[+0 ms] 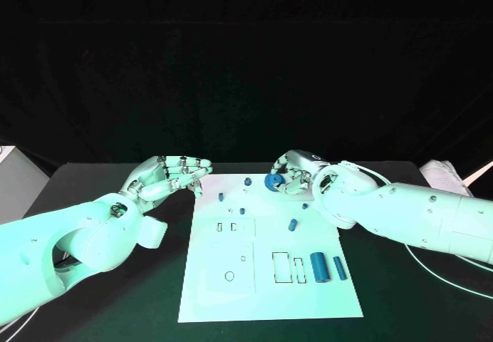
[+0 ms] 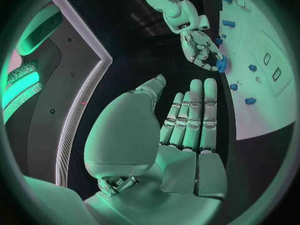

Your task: Assemble the parts on the task board

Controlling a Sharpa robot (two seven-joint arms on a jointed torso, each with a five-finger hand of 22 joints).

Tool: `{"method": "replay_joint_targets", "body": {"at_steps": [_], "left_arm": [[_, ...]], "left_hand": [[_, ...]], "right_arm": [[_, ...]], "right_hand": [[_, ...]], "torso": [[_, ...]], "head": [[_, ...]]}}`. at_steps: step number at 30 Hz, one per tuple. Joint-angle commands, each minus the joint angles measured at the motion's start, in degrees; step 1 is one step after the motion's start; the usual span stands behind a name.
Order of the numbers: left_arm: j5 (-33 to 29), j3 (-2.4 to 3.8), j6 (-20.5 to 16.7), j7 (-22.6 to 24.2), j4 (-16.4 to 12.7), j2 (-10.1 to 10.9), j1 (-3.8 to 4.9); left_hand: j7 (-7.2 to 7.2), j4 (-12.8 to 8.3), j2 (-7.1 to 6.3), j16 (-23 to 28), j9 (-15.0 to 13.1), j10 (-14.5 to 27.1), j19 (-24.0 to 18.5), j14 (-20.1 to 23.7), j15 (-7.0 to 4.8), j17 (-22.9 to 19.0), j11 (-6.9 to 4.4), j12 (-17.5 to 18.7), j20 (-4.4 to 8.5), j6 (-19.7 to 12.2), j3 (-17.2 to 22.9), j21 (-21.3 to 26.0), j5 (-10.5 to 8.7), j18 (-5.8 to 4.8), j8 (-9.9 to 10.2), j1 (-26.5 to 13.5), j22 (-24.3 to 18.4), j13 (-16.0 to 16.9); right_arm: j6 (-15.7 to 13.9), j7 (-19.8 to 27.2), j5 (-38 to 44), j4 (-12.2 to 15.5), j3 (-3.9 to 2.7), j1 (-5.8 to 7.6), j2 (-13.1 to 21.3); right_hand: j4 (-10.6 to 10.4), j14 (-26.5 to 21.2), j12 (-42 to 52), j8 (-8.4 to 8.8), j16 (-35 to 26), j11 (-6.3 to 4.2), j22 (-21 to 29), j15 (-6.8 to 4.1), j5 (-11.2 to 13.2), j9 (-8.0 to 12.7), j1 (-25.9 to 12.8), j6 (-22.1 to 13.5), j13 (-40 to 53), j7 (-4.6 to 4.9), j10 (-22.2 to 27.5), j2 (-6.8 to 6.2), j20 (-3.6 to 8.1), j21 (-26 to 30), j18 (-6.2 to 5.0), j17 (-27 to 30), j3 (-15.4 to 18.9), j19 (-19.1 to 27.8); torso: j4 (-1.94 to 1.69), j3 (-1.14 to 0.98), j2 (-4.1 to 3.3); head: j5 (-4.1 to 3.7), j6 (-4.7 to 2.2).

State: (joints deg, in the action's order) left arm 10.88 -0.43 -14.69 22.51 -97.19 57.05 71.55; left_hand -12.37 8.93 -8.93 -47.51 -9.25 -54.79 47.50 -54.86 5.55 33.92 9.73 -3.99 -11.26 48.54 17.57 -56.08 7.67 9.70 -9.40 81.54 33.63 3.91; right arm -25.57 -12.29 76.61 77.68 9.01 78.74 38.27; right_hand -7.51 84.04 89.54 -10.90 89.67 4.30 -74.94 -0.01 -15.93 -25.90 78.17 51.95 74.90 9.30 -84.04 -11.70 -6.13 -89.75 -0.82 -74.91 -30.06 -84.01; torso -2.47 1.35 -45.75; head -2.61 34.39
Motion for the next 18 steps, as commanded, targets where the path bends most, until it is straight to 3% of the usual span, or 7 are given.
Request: {"method": "replay_joint_targets", "body": {"at_steps": [1, 8, 13, 15, 18], "left_arm": [[0.1, 0.04, 1.1, 0.2, -0.1, -0.1, 0.11], [0.1, 0.04, 1.2, 0.1, -0.2, -0.2, 0.11], [0.1, 0.04, 1.3, 0.0, -0.2, -0.5, 0.11], [0.1, 0.04, 1.3, 0.0, -0.1, -0.6, 0.11], [0.1, 0.04, 1.4, -0.1, -0.1, -0.7, 0.11]], "left_hand": [[-0.03, -0.1, 0.37, -0.2, -0.1, 0.4, -0.3, 0.4, 0.15, -0.1, -0.08, 0.1, -0.03, -0.5, 0.1, -0.2, -0.21, 0.82, 0.3, 0.0, 0.0, 0.0], [-0.03, -0.2, 0.47, -0.2, -0.1, 0.4, -0.4, 0.4, 0.14, -0.1, -0.07, 0.1, -0.04, -0.5, 0.3, -0.3, -0.20, 0.83, 0.3, 0.1, 0.1, 0.0], [-0.03, -0.2, 0.47, -0.2, -0.1, 0.4, -0.4, 0.4, 0.14, -0.1, -0.07, 0.1, -0.04, -0.5, 0.3, -0.3, -0.20, 0.83, 0.3, 0.1, 0.1, 0.0], [-0.03, -0.2, 0.47, -0.2, -0.1, 0.4, -0.4, 0.4, 0.14, -0.1, -0.07, 0.1, -0.04, -0.5, 0.3, -0.3, -0.20, 0.83, 0.3, 0.1, 0.1, 0.0], [-0.03, -0.2, 0.47, -0.2, -0.1, 0.4, -0.4, 0.4, 0.14, -0.1, -0.07, 0.1, -0.04, -0.5, 0.3, -0.3, -0.20, 0.83, 0.3, 0.1, 0.1, 0.0]], "right_arm": [[-2.6, 0.1, 6.2, 1.2, -0.04, 0.05, -1.0], [-2.8, -0.4, 8.0, 0.9, -0.04, 0.02, -4.5], [-2.3, -0.6, 8.6, -0.7, 0.07, -0.32, -7.0], [-2.0, -0.6, 8.7, -1.3, 0.12, -0.56, -7.8], [-1.7, -0.6, 8.7, -2.2, 0.15, -0.77, -8.6]], "right_hand": [[0.4, 6.0, 0.3, -1.47, 0.3, -0.53, -15.1, -0.36, 0.3, -0.6, -0.6, 2.7, 14.9, -0.85, -5.8, -0.16, 0.47, -0.3, 0.82, -15.1, -0.1, -6.0], [0.4, 6.0, 0.3, -1.44, 0.3, -0.52, -15.1, -0.37, 0.4, -0.6, -0.8, 2.7, 14.9, -0.84, -5.8, -0.32, 0.48, -0.3, 0.82, -15.1, -0.1, -6.0], [0.5, 6.0, 0.3, -1.42, 0.3, -0.52, -15.1, -0.37, 0.6, -0.6, -0.9, 2.7, 14.9, -0.85, -5.8, -0.39, 0.48, -0.3, 0.82, -15.1, -0.1, -6.0], [0.5, 6.0, 0.3, -1.37, 0.3, -0.52, -15.1, -0.36, 0.7, -0.6, -1.0, 2.6, 14.9, -0.83, -5.7, -0.43, 0.48, -0.3, 0.82, -15.1, -0.2, -6.0], [0.6, 6.0, 0.2, -1.24, 0.3, -0.49, -15.1, -0.35, 0.8, -0.5, -1.2, 2.4, 14.9, -0.78, -5.7, -0.51, 0.48, -0.3, 0.82, -15.1, -0.2, -6.0]], "torso": [[-0.11, 0.10, -0.07], [0.03, 0.06, -0.09], [-0.26, 0.02, -0.19], [-0.19, 0.01, -0.18], [-0.46, 0.08, -0.28]], "head": [[0.00, 0.04], [0.21, -0.03], [0.11, 0.04], [0.10, 0.16], [-0.14, 0.18]]}}
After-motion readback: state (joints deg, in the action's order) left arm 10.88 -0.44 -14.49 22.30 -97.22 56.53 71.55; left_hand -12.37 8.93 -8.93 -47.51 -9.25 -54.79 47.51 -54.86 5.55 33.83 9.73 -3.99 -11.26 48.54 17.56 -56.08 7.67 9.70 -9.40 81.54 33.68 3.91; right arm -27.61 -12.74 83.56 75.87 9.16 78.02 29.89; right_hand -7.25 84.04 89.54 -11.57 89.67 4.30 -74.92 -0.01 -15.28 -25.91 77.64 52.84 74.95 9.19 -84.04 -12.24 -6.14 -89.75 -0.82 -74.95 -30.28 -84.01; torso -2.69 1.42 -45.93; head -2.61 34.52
